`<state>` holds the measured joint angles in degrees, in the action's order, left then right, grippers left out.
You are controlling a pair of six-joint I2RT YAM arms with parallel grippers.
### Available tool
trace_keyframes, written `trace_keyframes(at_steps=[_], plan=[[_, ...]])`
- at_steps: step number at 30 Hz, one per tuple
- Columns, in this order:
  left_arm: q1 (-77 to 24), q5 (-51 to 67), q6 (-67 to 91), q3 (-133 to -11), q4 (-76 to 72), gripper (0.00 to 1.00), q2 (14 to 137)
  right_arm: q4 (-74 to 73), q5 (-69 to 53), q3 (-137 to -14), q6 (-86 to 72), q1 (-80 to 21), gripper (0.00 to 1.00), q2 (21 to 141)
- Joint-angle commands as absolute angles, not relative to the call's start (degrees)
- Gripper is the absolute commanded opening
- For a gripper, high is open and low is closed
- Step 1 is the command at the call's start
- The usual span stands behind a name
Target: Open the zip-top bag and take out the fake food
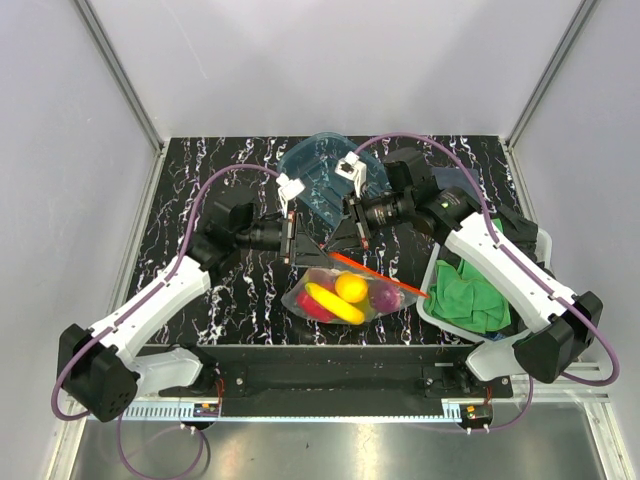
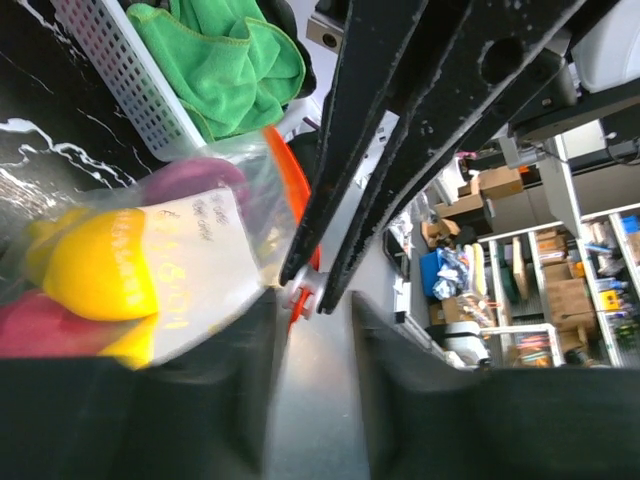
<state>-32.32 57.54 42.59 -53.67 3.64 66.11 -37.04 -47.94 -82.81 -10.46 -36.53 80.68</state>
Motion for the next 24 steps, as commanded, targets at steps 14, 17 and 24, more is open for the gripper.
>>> trace_keyframes(at_steps=[14, 17, 24], plan=[[-32.52, 52.83, 39.38, -54.32, 1.93, 0.00, 61.36, -35.77, -47.03, -77.44, -8.18, -34.54, 0.00, 73.84], [-31.91, 52.03, 39.55, -53.52, 1.75, 0.00, 60.47, -37.09, -45.44, -74.72, -7.03, -34.54, 0.00, 71.73], [-28.48, 47.56, 37.27, -55.54, 6.40, 0.00, 60.12, -38.58, -42.63, -68.21, -7.47, -34.19, 0.00, 66.10]])
